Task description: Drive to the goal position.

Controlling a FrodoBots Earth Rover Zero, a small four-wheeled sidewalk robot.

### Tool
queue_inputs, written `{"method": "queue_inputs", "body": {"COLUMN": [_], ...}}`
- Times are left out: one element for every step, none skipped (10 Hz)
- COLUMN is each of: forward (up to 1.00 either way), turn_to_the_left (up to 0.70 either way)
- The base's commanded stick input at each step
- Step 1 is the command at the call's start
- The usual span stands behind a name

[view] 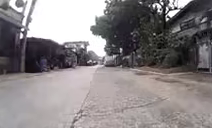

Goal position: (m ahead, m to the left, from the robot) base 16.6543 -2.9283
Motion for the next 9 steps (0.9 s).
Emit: {"method": "queue_inputs", "body": {"forward": [1.0,1.0,1.0,1.0,1.0,1.0,1.0,1.0,1.0], "turn_to_the_left": [0.27,0.27,0.27,0.27,0.07,0.0,0.0,0.0,0.0]}}
